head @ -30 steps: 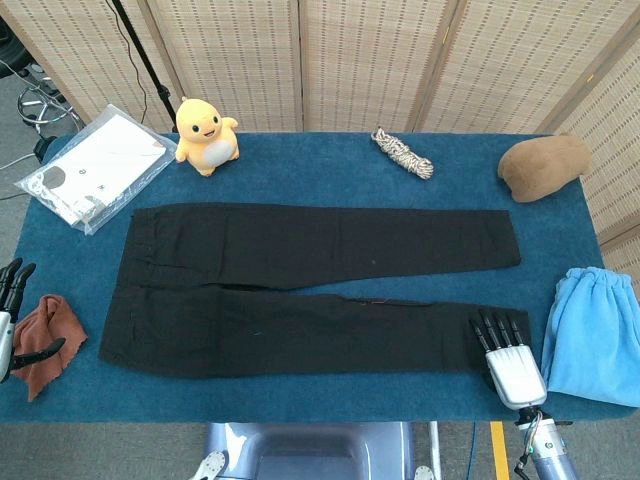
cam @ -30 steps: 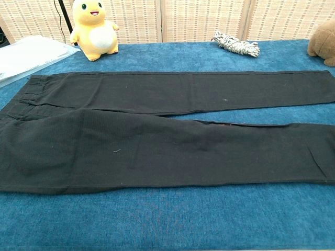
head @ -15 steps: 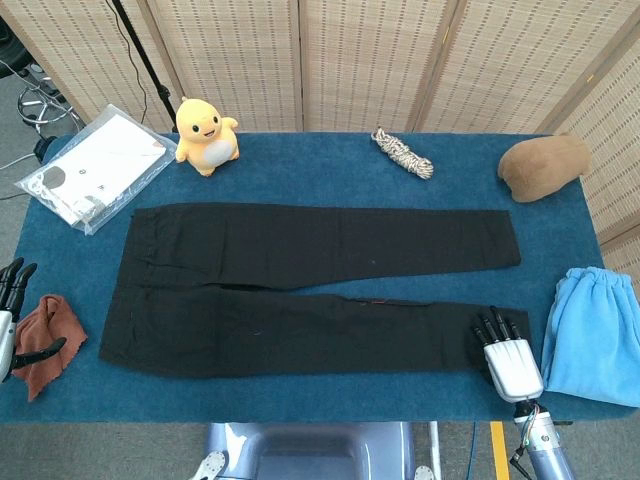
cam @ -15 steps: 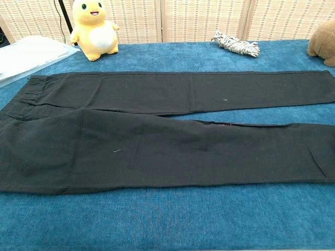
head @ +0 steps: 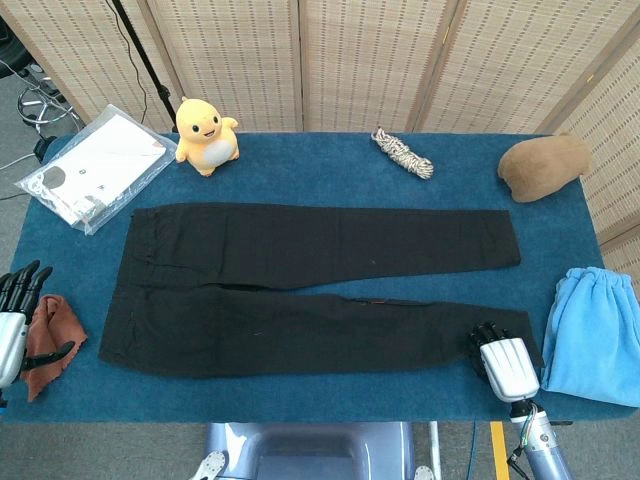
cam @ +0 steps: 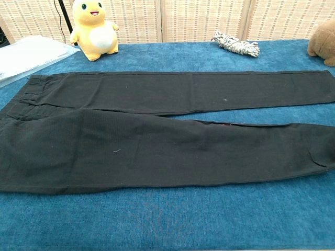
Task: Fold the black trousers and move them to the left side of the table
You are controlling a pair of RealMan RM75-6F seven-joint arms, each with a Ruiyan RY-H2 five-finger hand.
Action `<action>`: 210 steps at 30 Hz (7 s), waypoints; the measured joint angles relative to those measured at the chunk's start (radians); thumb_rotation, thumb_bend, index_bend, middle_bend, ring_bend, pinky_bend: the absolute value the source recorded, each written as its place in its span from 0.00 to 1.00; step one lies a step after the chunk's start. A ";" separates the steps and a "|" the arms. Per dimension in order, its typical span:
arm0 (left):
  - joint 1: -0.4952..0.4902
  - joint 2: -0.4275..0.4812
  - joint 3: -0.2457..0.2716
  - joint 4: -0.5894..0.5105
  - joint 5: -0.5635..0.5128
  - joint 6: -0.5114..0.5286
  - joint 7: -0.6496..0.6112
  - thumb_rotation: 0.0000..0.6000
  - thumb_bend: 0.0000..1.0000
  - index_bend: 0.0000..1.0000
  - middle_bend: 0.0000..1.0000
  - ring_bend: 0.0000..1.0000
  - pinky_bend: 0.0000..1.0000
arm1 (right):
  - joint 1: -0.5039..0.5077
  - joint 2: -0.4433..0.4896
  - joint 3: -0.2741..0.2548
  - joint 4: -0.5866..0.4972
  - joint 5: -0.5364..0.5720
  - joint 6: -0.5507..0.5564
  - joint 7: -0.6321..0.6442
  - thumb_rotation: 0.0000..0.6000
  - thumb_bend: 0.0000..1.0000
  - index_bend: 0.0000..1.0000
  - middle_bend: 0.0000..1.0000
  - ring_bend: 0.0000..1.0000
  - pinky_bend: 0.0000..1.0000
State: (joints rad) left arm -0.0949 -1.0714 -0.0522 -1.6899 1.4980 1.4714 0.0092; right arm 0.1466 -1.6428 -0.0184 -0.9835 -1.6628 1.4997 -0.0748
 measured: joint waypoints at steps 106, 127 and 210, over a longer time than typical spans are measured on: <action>-0.158 -0.446 0.139 0.731 0.155 -0.126 -0.159 1.00 0.50 0.67 0.57 0.43 0.52 | 0.018 0.047 0.061 -0.122 0.079 -0.007 0.010 1.00 0.47 0.57 0.46 0.36 0.53; -0.347 -0.315 -0.069 0.459 -0.100 -0.387 -0.008 1.00 0.51 0.67 0.57 0.43 0.53 | 0.231 0.059 0.220 -0.027 0.223 -0.259 0.012 1.00 0.49 0.59 0.49 0.37 0.53; -0.694 -0.560 -0.229 0.900 -0.495 -0.696 0.230 1.00 0.50 0.67 0.57 0.43 0.53 | 0.694 -0.274 0.304 0.825 0.418 -0.867 0.140 1.00 0.51 0.60 0.49 0.38 0.53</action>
State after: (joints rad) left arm -0.7890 -1.6310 -0.2808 -0.7903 1.0026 0.7753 0.2395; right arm 0.8407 -1.9165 0.2853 -0.1590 -1.2453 0.6328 0.0656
